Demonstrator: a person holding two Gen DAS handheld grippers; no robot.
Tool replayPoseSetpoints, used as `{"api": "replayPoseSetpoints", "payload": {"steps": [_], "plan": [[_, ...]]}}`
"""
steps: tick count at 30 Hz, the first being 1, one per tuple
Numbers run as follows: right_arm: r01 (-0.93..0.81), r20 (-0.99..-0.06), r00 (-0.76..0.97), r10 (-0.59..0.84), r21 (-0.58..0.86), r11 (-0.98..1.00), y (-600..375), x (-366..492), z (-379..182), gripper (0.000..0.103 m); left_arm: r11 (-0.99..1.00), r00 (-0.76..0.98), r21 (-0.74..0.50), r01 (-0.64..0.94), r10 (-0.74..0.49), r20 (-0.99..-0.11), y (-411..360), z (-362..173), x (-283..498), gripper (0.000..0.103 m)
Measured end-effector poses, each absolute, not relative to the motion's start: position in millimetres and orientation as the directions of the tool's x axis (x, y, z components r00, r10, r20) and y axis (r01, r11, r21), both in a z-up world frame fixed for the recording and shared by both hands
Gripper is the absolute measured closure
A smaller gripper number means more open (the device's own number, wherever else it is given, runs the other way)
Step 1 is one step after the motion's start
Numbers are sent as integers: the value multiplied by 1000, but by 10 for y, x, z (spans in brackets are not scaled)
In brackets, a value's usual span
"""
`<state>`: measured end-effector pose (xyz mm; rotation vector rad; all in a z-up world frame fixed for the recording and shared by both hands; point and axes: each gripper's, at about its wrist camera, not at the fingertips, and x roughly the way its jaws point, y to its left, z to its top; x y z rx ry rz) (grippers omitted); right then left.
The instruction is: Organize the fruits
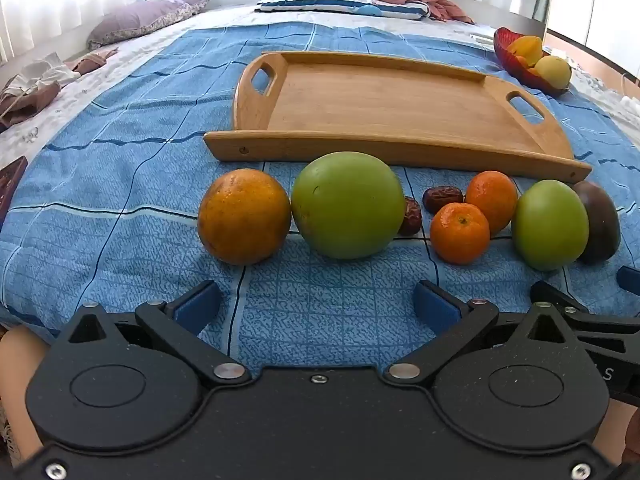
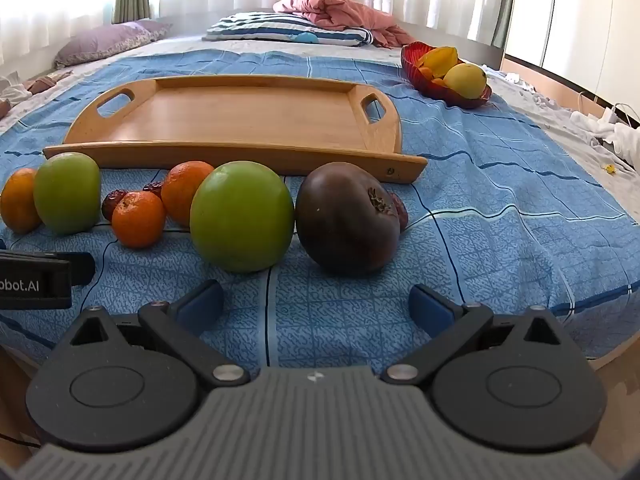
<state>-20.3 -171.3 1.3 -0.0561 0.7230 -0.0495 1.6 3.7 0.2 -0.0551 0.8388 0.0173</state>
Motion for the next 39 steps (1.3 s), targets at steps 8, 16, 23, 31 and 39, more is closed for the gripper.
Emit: {"api": "replayPoseSetpoints", "payload": {"steps": [8, 16, 23, 31, 39], "plan": [[19, -664, 745, -62, -72, 997, -1712, -198, 14, 0, 999, 693, 9, -34, 30, -721, -47, -1, -30, 0], [25, -664, 745, -66, -72, 997, -1711, -200, 13, 0, 1000, 691, 14, -27, 28, -722, -45, 24, -49, 0], [25, -664, 744, -67, -72, 997, -1702, -182, 24, 0, 1000, 687, 8, -22, 21, -726, -28, 7, -33, 0], [25, -665, 744, -67, -72, 997, -1714, -195, 20, 0, 1000, 689, 9, -22, 22, -725, -28, 0, -25, 0], [25, -664, 745, -68, -73, 997, -1711, -200, 17, 0, 1000, 689, 9, -22, 22, -724, -26, -1, -23, 0]]}}
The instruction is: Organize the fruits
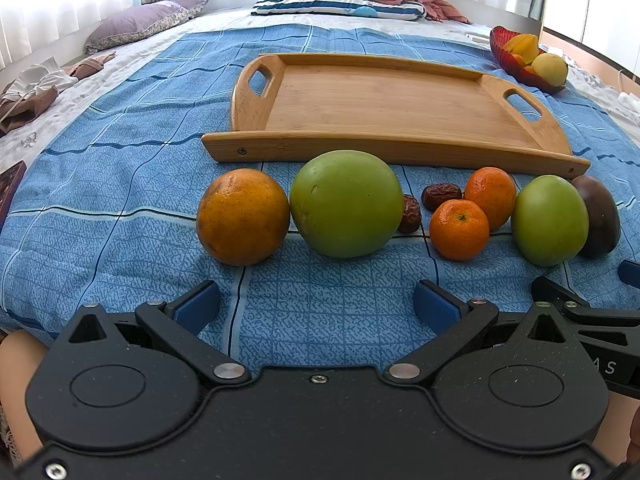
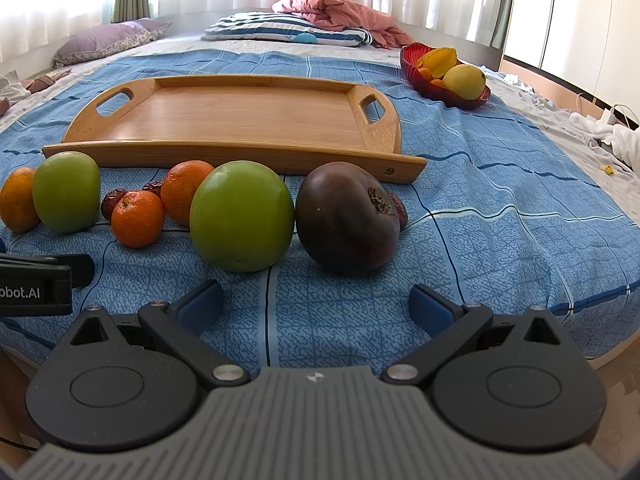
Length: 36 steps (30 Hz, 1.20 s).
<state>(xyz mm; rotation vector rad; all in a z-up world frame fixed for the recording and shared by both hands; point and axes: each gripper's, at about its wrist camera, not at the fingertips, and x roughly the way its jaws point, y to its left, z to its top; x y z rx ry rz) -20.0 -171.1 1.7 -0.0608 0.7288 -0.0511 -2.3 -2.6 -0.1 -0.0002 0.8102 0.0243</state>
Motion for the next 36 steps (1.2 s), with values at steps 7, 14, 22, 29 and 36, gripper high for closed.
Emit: {"api": "replayPoseSetpoints", "payload": {"steps": [7, 14, 22, 29, 36], "plan": [[26, -663, 745, -68, -74, 997, -1709, -198, 14, 0, 1000, 690, 10, -22, 22, -724, -28, -3, -28, 0], [26, -663, 746, -68, -74, 997, -1708, -200, 15, 0, 1000, 690, 11, -22, 23, -724, -29, -3, -27, 0], [26, -662, 747, -69, -75, 997, -1703, -202, 15, 0, 1000, 690, 11, -22, 23, -723, -31, -4, -29, 0], [27, -660, 748, -72, -77, 997, -1700, -213, 13, 0, 1000, 691, 12, -22, 24, -723, -33, -4, -30, 0], [29, -658, 750, -73, -78, 997, -1694, -210, 37, 0, 1000, 691, 12, -22, 24, -723, -34, -3, -30, 0]]}}
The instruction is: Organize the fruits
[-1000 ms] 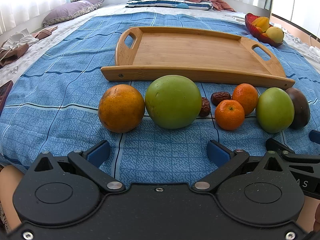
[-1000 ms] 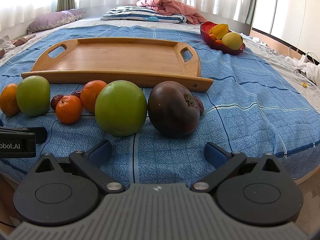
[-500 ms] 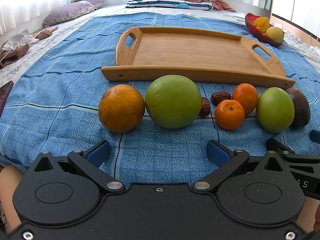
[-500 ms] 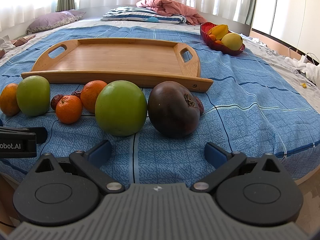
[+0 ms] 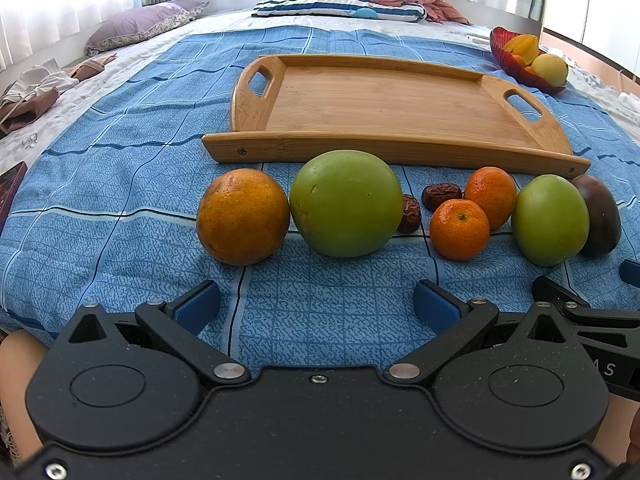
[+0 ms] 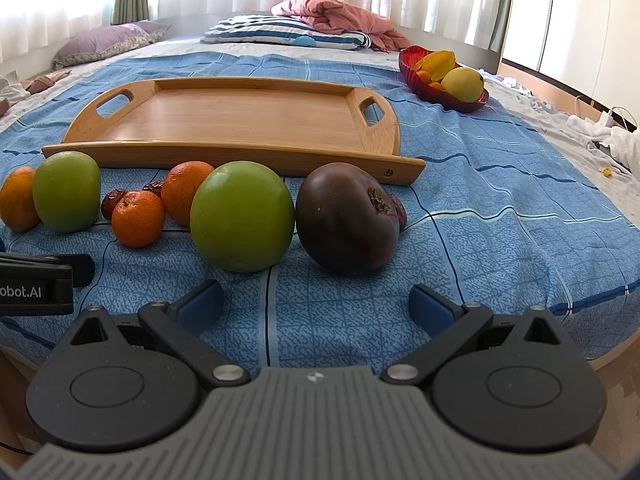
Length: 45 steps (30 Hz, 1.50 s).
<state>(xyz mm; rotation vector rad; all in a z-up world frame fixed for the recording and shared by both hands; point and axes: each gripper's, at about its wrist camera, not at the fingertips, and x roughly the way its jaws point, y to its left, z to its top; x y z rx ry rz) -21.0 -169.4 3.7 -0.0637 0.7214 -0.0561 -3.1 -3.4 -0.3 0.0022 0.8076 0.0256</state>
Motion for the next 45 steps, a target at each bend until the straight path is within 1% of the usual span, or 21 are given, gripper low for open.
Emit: {"api": "replayPoseSetpoints", "payload": {"steps": [16, 21, 26, 29, 31, 33, 35, 37, 38, 39, 41, 42, 43, 44, 45], "plan": [[24, -646, 761, -60, -65, 998, -1728, -238, 22, 0, 999, 703, -10, -36, 18, -711, -5, 20, -30, 0], [20, -652, 756, -63, -73, 997, -1714, -213, 15, 0, 998, 746, -32, -56, 21, -665, 22, -54, -80, 0], [13, -658, 751, -49, -59, 998, -1735, -198, 11, 0, 998, 779, -25, -52, 25, -626, 11, -109, -133, 0], [4, -630, 776, -30, -43, 999, -1768, -247, -9, 0, 998, 800, -33, -56, 25, -600, 21, -111, -184, 0], [8, -610, 792, -29, -37, 999, -1784, -293, 1, 0, 996, 815, -67, -58, 8, -579, 71, -95, -222, 1], [7, -593, 805, -19, -23, 1000, -1805, -331, 30, 7, 991, 831, -108, -74, 2, -556, 143, -61, -271, 2], [12, -566, 824, -17, -13, 1000, -1838, -380, 76, 10, 985, 847, -134, -107, 20, -531, 221, -10, -305, 2], [15, -528, 849, -29, -30, 999, -1867, -422, 133, 12, 982, 863, -127, -137, 55, -502, 293, 55, -319, 2], [9, -492, 870, -34, -54, 999, -1882, -463, 185, 15, 983, 871, -116, -139, 66, -486, 320, 92, -326, 2], [9, -492, 870, -34, -54, 999, -1882, -463, 185, 20, 984, 877, -105, -145, 78, -474, 339, 119, -330, 3], [19, -459, 887, -52, -75, 997, -1895, -490, 234, 26, 984, 886, -86, -158, 102, -453, 380, 179, -347, 5], [17, -445, 894, -51, -81, 997, -1907, -502, 257, 27, 984, 889, -83, -156, 103, -446, 393, 203, -351, 6], [10, -434, 900, -44, -80, 997, -1921, -521, 275, 27, 985, 891, -82, -152, 100, -442, 402, 216, -348, 7], [6, -428, 903, -39, -78, 997, -1934, -526, 292, 31, 986, 893, -81, -145, 95, -441, 413, 230, -345, 10], [5, -429, 903, -37, -76, 997, -1943, -513, 303, 33, 987, 892, -79, -139, 90, -444, 423, 240, -338, 18]]}}
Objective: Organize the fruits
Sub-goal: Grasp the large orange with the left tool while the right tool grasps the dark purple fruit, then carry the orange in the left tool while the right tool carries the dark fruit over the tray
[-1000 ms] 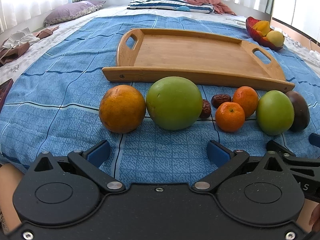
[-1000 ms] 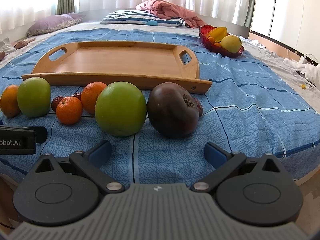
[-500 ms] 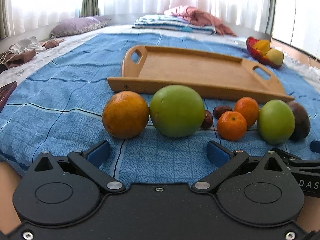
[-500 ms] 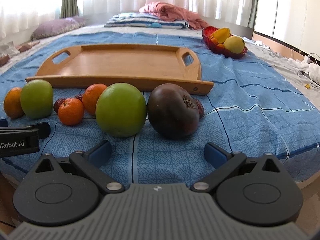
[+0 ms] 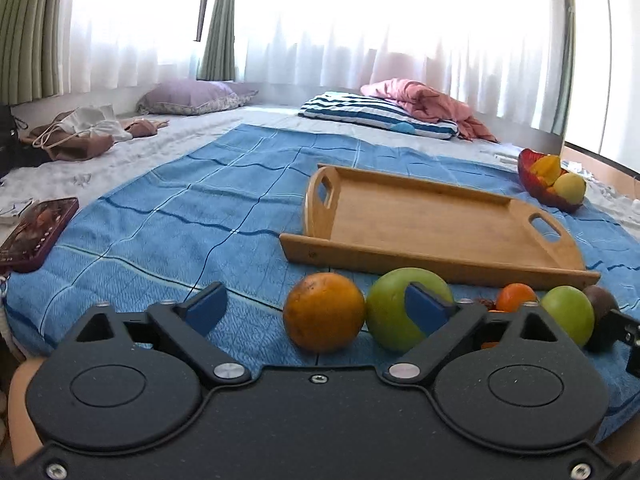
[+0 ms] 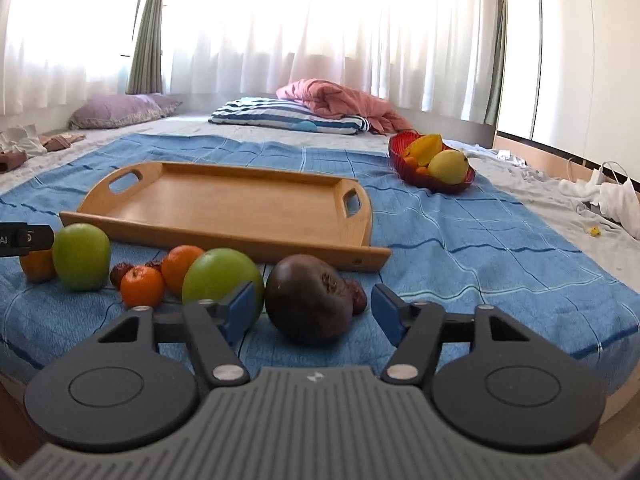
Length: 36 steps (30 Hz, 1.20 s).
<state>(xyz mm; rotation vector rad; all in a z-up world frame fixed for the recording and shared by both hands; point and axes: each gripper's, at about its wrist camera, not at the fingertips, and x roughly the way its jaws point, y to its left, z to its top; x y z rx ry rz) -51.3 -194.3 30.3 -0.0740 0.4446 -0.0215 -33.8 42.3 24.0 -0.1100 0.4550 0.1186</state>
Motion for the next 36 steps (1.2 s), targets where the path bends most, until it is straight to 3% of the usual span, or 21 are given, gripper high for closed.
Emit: {"api": "replayPoseSetpoints", "payload": {"steps": [2, 3, 4, 6, 10, 13, 21, 26, 30, 36], "plan": [[7, -443, 896, -29, -51, 999, -1984, -477, 304, 39, 987, 883, -82, -135, 83, -462, 440, 245, -315, 29], [13, -456, 890, -23, -26, 1000, -2014, -446, 300, 47, 987, 878, -84, -136, 80, -471, 448, 242, -303, 38], [20, -468, 884, -19, -3, 1000, -2042, -427, 296, 49, 987, 875, -84, -139, 82, -478, 452, 233, -307, 46], [25, -488, 873, 9, 64, 998, -2119, -398, 298, 52, 985, 867, -84, -153, 94, -489, 466, 216, -308, 50], [20, -521, 851, 71, 168, 986, -2241, -329, 269, 52, 982, 858, -117, -149, 70, -509, 511, 183, -322, 50], [24, -529, 844, 96, 216, 976, -2292, -290, 246, 39, 975, 849, -164, -149, 41, -527, 544, 154, -291, 50], [53, -541, 831, 127, 305, 951, -2415, -117, 165, 25, 927, 828, -322, -192, -23, -560, 691, 50, -149, 40], [49, -535, 831, 153, 345, 937, -2476, -32, 143, 25, 910, 827, -367, -194, -50, -560, 756, 33, -66, 41], [30, -527, 829, 187, 376, 926, -2495, 18, 138, 38, 889, 829, -417, -189, -83, -553, 784, 24, -12, 51], [34, -516, 839, 170, 362, 932, -2455, 5, 156, 44, 930, 834, -316, -187, -20, -551, 641, 86, -4, 53]]}}
